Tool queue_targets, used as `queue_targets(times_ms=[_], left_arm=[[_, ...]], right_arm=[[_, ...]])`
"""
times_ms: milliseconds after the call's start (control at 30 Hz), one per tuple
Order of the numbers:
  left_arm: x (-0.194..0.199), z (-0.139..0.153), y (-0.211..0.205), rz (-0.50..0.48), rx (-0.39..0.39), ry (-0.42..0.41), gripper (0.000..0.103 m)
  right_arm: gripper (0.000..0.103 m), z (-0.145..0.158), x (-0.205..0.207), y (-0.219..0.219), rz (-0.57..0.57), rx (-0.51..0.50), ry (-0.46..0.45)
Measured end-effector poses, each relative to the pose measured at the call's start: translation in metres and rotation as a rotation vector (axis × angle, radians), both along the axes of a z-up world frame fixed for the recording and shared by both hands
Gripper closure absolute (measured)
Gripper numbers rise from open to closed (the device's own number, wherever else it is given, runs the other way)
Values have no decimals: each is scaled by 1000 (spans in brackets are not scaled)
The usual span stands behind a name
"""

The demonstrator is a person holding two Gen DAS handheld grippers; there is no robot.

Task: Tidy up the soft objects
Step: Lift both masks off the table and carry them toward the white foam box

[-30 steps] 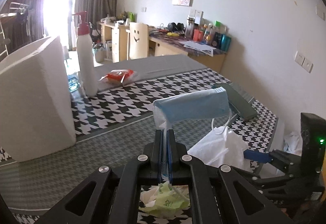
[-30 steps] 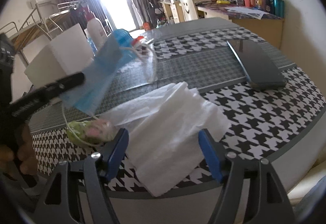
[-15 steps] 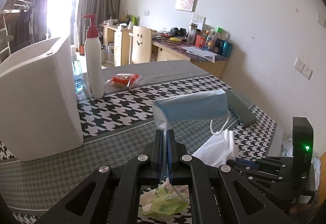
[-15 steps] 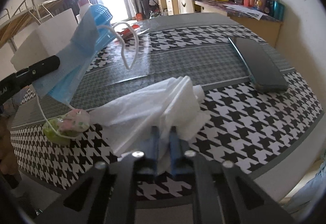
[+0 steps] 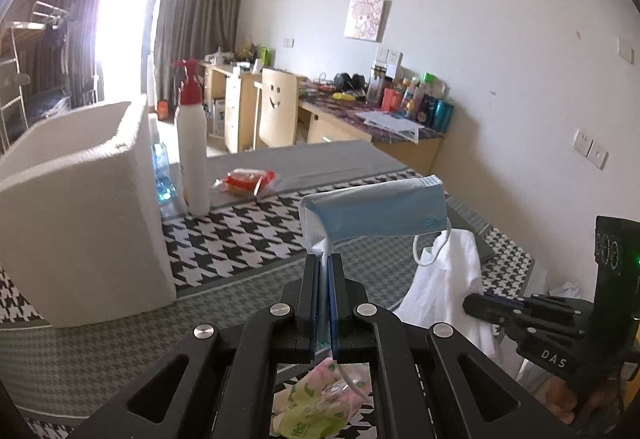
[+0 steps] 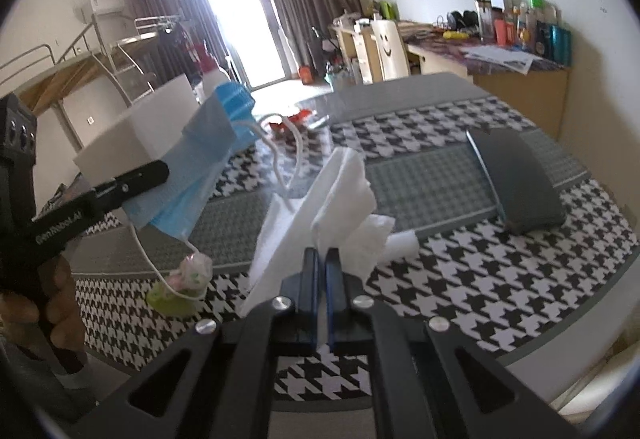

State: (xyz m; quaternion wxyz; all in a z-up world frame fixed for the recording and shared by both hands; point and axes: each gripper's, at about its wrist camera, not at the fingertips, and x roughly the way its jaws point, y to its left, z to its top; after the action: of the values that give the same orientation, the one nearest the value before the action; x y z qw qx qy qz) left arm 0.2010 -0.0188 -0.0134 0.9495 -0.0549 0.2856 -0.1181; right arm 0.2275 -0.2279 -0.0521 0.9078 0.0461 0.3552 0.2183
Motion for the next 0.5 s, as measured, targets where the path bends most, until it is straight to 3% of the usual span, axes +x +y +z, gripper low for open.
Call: queue_targets(times_ms=[500], left_arm=[[-19, 25, 20, 79, -3, -79, 99]], right_arm=[[98, 24, -9, -3, 8, 10, -81]])
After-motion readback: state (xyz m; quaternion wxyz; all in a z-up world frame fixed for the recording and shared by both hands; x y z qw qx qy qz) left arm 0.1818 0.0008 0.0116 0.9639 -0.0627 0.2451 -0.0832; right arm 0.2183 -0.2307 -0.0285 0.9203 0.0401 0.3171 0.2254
